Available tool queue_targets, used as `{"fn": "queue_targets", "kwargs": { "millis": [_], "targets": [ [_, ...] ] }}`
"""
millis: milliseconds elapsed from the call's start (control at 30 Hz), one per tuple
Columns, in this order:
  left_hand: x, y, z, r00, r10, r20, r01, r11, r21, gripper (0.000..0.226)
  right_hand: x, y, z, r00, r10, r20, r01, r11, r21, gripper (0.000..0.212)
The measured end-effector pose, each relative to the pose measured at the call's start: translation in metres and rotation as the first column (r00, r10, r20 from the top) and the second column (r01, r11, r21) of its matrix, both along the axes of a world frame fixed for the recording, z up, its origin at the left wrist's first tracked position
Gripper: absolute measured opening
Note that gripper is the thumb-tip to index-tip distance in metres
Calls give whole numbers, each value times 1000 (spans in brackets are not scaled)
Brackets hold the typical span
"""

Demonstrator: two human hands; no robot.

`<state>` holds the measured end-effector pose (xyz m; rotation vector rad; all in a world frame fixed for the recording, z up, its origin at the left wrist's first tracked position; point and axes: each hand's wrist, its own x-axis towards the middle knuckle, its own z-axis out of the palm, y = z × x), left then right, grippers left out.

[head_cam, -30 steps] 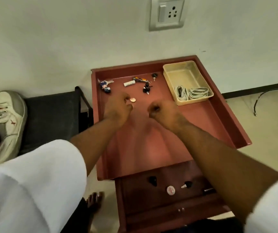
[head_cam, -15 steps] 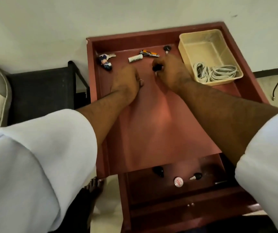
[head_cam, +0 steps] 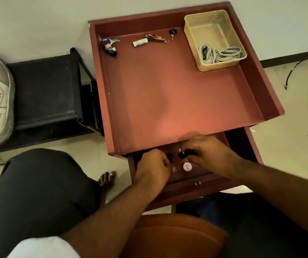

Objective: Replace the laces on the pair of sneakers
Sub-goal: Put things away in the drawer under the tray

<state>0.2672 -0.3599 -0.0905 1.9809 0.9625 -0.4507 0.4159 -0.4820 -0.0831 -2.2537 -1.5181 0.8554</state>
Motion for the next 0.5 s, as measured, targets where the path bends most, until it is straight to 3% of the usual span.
{"fn": "queue_targets", "kwargs": {
  "millis": [100,200,300,433,500],
  "targets": [
    [-5,-2,-36,988,-72,-140,77,997,28,8,-10,-13,-20,1000,-2,-15,-2,974,-227,21],
    [6,-3,-74,976,-16,-218,30,998,63,18,-10,-2,-51,998,-34,-48,14,929,-369,18],
    [17,-7,-100,972,106,-209,-109,994,-3,30,-10,10,-79,998,-47,-29,29,895,-446,27],
    [13,-17,-114,955,179,-238,-173,984,47,34,-8,20,-101,998,-59,-17,44,874,-484,39],
    [11,-17,-120,938,250,-239,-270,961,-56,33,-8,23,-105,995,-91,-38,58,855,-516,38]
  ]
}}
